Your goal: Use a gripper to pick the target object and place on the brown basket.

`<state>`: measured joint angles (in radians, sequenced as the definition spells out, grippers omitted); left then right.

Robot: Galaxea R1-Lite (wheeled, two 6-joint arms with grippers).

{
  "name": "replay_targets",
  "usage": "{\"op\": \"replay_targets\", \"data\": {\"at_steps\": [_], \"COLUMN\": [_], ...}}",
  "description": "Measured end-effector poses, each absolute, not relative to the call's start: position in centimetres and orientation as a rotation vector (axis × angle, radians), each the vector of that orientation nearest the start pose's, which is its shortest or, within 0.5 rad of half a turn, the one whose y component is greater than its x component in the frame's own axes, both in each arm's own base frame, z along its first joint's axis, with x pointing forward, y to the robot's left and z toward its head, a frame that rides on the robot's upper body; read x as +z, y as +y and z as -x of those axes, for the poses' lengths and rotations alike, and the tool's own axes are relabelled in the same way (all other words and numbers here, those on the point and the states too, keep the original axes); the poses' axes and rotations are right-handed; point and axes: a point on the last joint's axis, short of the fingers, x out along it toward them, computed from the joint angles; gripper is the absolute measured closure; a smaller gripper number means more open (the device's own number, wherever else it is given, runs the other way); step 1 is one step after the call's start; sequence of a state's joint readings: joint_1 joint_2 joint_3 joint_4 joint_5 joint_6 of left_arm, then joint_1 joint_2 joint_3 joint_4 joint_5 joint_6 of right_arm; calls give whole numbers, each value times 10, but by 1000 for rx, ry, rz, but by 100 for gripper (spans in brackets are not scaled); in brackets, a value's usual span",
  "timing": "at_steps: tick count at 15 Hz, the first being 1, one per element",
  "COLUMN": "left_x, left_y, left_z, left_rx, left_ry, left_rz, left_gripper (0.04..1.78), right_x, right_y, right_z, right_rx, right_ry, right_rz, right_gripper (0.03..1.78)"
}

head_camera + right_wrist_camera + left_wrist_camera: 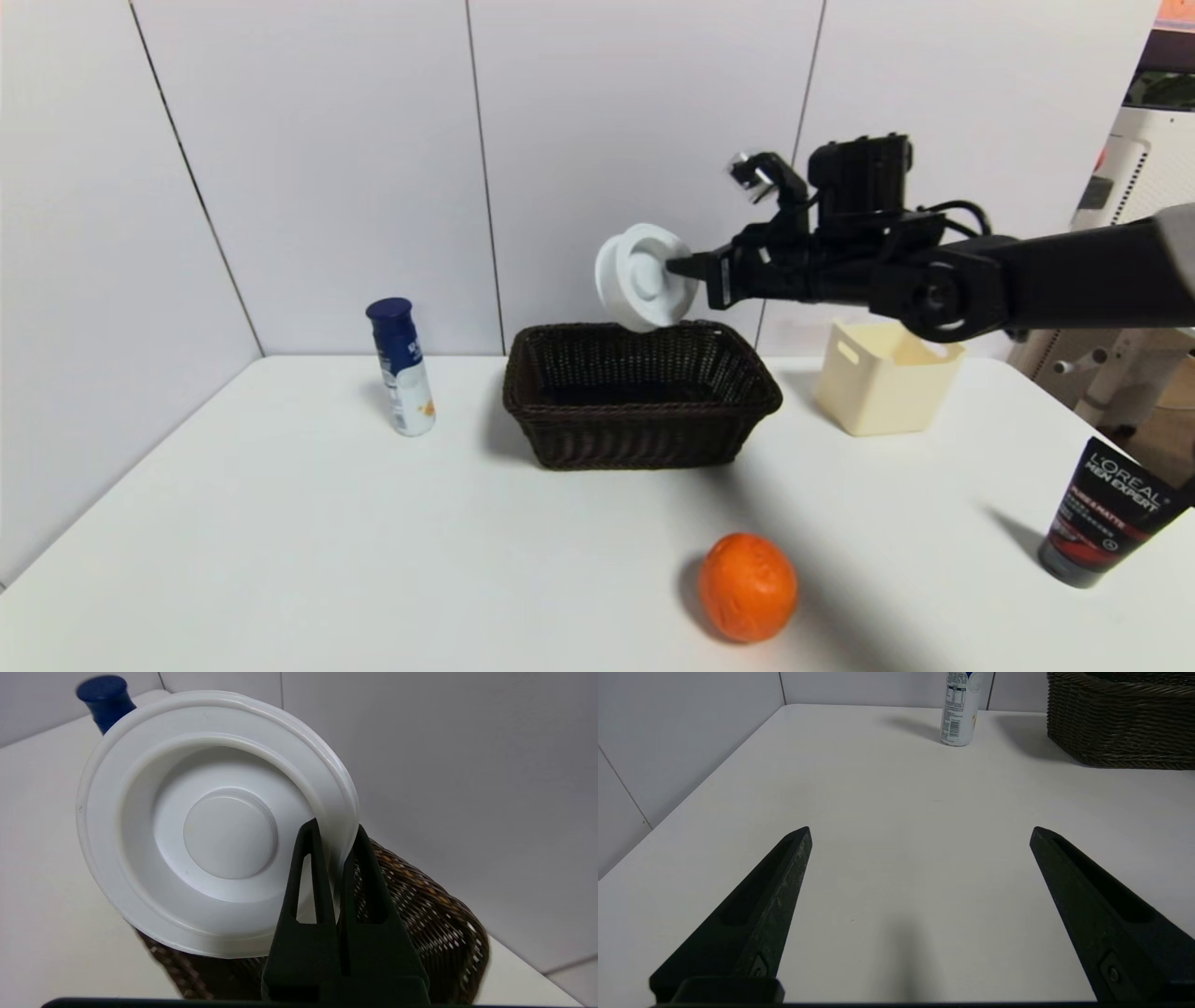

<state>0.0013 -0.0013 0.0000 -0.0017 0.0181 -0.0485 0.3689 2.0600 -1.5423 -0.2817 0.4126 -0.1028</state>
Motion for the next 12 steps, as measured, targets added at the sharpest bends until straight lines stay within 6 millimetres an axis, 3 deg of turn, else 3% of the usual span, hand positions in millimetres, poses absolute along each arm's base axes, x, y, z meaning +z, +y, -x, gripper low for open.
{"op": "replay_targets", "data": {"at_steps": [3, 6, 8, 12], "left_x": [76, 76, 76, 76], "left_y": [0, 0, 0, 0], "left_z": [23, 23, 23, 23], "left_rx": [19, 19, 19, 19], "left_ry": [-3, -3, -3, -3], "left_rz": [49, 49, 48, 49], "left_gripper": [13, 13, 13, 13], "right_x": [184, 162, 155, 157], "right_y": [181, 185, 186, 185], "right_z": [-418, -427, -429, -427], "right_rx": [816, 823, 825, 822], "right_ry": [249, 282, 292, 298], "right_rz": [137, 170, 183, 184], "right_gripper": [173, 173, 135, 86]}}
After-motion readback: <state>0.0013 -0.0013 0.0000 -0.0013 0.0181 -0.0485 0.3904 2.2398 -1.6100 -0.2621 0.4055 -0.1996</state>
